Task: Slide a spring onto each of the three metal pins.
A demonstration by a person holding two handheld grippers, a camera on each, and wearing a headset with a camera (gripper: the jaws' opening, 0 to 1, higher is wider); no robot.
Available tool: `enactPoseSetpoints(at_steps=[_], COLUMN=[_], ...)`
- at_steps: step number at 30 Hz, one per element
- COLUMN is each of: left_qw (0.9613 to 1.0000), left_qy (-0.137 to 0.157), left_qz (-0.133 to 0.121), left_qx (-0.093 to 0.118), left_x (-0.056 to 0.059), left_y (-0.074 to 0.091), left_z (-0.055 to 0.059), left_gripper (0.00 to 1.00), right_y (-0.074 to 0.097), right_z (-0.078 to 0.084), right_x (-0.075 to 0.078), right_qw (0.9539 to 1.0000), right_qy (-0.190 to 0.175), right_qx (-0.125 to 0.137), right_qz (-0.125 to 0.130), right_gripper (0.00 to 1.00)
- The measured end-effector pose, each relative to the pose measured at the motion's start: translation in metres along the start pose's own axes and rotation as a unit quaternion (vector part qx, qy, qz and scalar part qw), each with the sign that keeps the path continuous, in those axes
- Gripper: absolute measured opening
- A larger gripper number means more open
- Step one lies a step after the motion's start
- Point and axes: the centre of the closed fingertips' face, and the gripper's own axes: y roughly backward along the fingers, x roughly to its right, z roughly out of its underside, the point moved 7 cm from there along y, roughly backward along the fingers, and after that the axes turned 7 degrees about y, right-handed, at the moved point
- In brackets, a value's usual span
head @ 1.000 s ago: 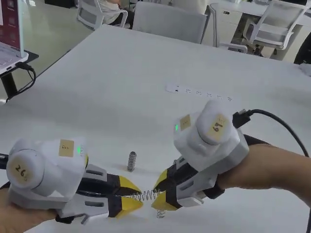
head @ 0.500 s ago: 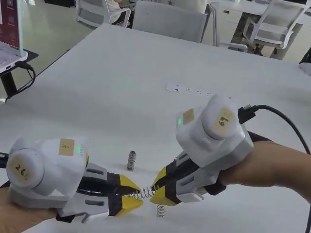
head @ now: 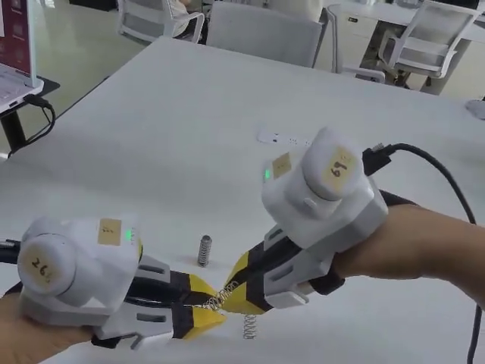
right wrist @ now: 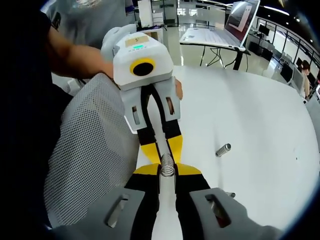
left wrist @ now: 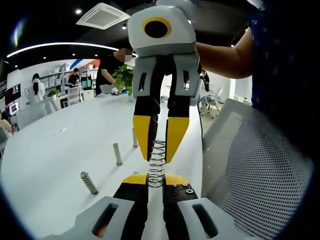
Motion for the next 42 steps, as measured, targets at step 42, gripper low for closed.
enactPoseSetpoints(at_steps=[42], left_qw=[0.9973], left_qy=[0.044], left_qz=[-0.056], left_qx=[0.017], left_x=[-0.015], left_y=[0.017], left_z=[0.018], left_gripper=[0.29], right_y=[0.012], right_z=[0.0], right_x=[0.018], right_qw=[0.9985], right_qy=[0.009], right_qx=[-0.047], right_qz=[0.027], right_gripper=[0.08])
